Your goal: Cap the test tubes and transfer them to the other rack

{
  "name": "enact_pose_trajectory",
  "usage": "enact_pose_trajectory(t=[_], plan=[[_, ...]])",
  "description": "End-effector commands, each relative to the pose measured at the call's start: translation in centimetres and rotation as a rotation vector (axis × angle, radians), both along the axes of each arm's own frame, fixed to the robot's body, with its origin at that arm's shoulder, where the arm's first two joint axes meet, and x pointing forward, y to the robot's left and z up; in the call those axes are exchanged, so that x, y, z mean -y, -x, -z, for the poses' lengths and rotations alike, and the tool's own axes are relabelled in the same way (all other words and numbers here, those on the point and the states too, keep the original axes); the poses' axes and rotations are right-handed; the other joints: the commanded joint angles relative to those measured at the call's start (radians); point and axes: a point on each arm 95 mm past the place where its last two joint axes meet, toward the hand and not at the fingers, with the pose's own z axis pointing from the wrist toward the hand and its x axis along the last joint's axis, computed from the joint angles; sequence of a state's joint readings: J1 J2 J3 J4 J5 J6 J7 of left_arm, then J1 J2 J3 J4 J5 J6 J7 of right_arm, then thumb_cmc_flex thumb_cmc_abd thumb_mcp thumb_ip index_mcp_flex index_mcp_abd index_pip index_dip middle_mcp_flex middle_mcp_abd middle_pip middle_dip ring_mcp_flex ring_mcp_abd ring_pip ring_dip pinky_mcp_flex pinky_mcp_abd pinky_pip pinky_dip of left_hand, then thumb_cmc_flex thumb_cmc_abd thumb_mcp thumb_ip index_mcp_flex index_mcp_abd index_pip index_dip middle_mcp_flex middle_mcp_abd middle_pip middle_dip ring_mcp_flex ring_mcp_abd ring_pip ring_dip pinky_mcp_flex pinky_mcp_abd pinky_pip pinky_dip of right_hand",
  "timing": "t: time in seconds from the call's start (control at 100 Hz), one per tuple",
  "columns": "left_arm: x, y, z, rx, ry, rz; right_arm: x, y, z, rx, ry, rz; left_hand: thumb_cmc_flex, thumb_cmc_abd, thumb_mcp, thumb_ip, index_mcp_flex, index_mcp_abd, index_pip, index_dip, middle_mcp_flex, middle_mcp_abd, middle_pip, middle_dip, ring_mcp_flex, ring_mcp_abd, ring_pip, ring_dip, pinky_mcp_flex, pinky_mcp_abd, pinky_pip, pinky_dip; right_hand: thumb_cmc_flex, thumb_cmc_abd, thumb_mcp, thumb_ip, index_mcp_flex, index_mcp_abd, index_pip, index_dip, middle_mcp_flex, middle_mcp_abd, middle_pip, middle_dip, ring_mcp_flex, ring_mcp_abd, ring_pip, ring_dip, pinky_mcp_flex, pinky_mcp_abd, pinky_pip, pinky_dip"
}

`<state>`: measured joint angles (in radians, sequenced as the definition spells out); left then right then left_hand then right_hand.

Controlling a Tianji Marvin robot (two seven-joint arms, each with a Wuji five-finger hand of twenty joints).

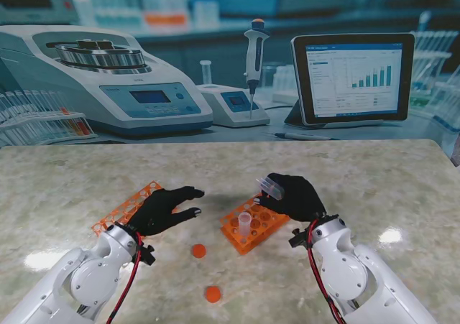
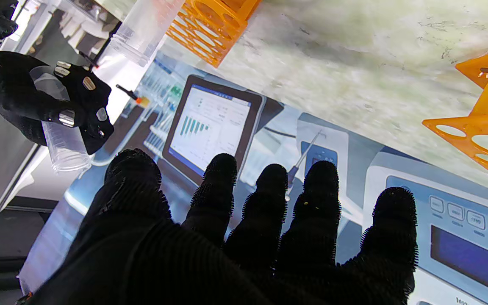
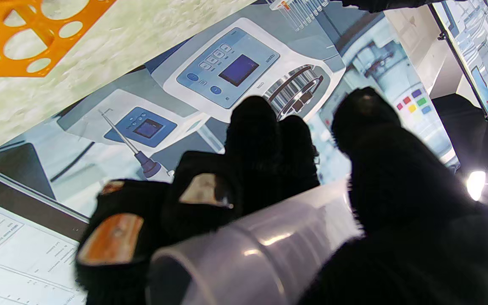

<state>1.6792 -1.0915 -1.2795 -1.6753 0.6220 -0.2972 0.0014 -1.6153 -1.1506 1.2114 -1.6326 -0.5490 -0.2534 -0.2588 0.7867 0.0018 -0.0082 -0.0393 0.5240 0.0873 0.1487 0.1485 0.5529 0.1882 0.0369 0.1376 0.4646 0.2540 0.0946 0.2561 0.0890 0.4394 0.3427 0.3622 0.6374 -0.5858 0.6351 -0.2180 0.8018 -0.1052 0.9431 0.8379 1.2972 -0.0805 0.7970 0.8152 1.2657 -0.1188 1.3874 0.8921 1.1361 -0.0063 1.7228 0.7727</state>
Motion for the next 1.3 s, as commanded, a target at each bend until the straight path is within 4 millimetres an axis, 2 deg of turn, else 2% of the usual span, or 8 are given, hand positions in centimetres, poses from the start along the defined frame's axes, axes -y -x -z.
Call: enact_pose_trajectory(t=[0.0, 0.18, 0.29, 0.36, 0.52, 0.75, 0.99, 1.29], plan=[[0.1, 0.2, -0.1, -0.003, -0.004, 0.009, -0.3, 0.4, 0.0, -0.005, -0.017, -0.014, -0.002, 0.037, -0.015, 0.023, -0.003, 0.0, -0.019, -0.007, -0.001, -0.023, 0.005, -0.013, -0.017, -0.017, -0.018, -0.006, -0.015, -0.021, -0.046, -0.002, -0.024, -0.067, 0.039, -0.022, 0.005, -0.027, 0.033, 0.074, 0.028, 0.021, 0.05, -0.002, 0.065, -0.253, 0.157, 0.066, 0.048, -0.128, 0.144, 0.022], [0.1, 0.4, 0.0, -0.01, -0.007, 0.015, -0.4, 0.8, 0.0, -0.004, -0.019, -0.032, -0.001, 0.037, -0.015, 0.023, -0.004, -0.001, -0.019, -0.007, -0.002, -0.025, 0.005, -0.013, -0.019, -0.018, -0.019, -0.007, -0.016, -0.022, -0.046, -0.002, -0.03, -0.106, 0.066, 0.024, -0.014, -0.1, 0.209, 0.255, 0.006, 0.004, 0.119, 0.004, 0.065, -0.251, 0.158, 0.064, 0.049, -0.128, 0.145, 0.022], [0.2, 0.5, 0.0, -0.018, -0.012, 0.02, -0.5, 1.0, 0.0, 0.001, -0.025, -0.044, 0.003, 0.032, -0.014, 0.024, -0.006, -0.001, -0.02, -0.007, -0.003, -0.028, 0.005, -0.013, -0.021, -0.025, -0.019, -0.006, -0.018, -0.022, -0.047, -0.002, 0.02, -0.065, 0.079, 0.081, 0.061, -0.144, 0.332, 0.327, 0.027, 0.008, 0.132, 0.01, 0.064, -0.242, 0.15, 0.059, 0.047, -0.107, 0.143, 0.017], [0.2, 0.6, 0.1, -0.027, -0.02, 0.025, -0.5, 1.1, 0.1, 0.003, -0.034, -0.052, 0.007, 0.028, -0.013, 0.024, -0.006, -0.002, -0.019, -0.006, 0.001, -0.034, 0.009, -0.011, -0.022, -0.025, -0.018, -0.005, -0.021, -0.023, -0.048, -0.002, 0.027, -0.038, 0.102, 0.15, 0.13, -0.165, 0.376, 0.41, 0.053, 0.012, 0.119, 0.039, 0.064, -0.221, 0.15, 0.052, 0.047, -0.085, 0.148, 0.01], [0.1, 0.9, 0.3, -0.048, -0.045, 0.035, -0.7, 1.2, 0.4, 0.023, -0.054, -0.051, 0.024, 0.01, -0.01, 0.025, -0.003, -0.005, -0.013, -0.002, 0.01, -0.056, 0.029, 0.01, -0.019, -0.039, -0.009, 0.003, -0.022, -0.025, -0.049, 0.0, 0.007, -0.035, 0.205, 0.198, 0.204, -0.16, 0.409, 0.513, 0.099, 0.004, 0.098, 0.061, 0.063, -0.197, 0.157, 0.049, 0.048, -0.068, 0.163, 0.008], [0.0, 1.5, 0.5, -0.065, -0.077, 0.047, -0.7, 1.5, 0.7, 0.017, -0.058, -0.051, 0.061, -0.004, -0.008, 0.026, 0.055, 0.006, 0.039, 0.051, 0.022, -0.077, 0.068, 0.098, 0.004, -0.048, 0.018, 0.043, -0.014, -0.03, -0.023, 0.027, -0.005, -0.059, 0.294, 0.237, 0.251, -0.149, 0.433, 0.553, 0.13, 0.01, 0.08, 0.067, 0.062, -0.183, 0.164, 0.049, 0.049, -0.061, 0.171, 0.008], [-0.3, 2.1, 1.0, -0.075, -0.13, 0.057, -0.6, 1.9, 1.1, -0.001, -0.065, -0.038, 0.122, -0.098, 0.003, 0.034, -0.013, -0.009, 0.208, 0.3, 0.025, -0.108, 0.14, 0.25, 0.054, -0.088, 0.108, 0.185, 0.021, -0.064, 0.176, 0.148, -0.001, -0.056, 0.284, 0.24, 0.248, -0.147, 0.431, 0.56, 0.122, 0.013, 0.078, 0.076, 0.062, -0.178, 0.163, 0.047, 0.048, -0.057, 0.169, 0.006], [-0.1, 2.7, 2.0, -0.105, -0.206, 0.098, -0.1, 2.1, 0.9, 0.005, -0.055, -0.033, 0.181, -0.234, 0.047, 0.03, -0.044, -0.001, 0.264, 0.325, -0.003, -0.117, 0.18, 0.306, 0.086, -0.103, 0.215, 0.354, 0.057, -0.089, 0.448, 0.28, 0.005, -0.055, 0.272, 0.24, 0.245, -0.146, 0.426, 0.566, 0.114, 0.02, 0.077, 0.081, 0.062, -0.177, 0.163, 0.045, 0.047, -0.054, 0.165, 0.004]])
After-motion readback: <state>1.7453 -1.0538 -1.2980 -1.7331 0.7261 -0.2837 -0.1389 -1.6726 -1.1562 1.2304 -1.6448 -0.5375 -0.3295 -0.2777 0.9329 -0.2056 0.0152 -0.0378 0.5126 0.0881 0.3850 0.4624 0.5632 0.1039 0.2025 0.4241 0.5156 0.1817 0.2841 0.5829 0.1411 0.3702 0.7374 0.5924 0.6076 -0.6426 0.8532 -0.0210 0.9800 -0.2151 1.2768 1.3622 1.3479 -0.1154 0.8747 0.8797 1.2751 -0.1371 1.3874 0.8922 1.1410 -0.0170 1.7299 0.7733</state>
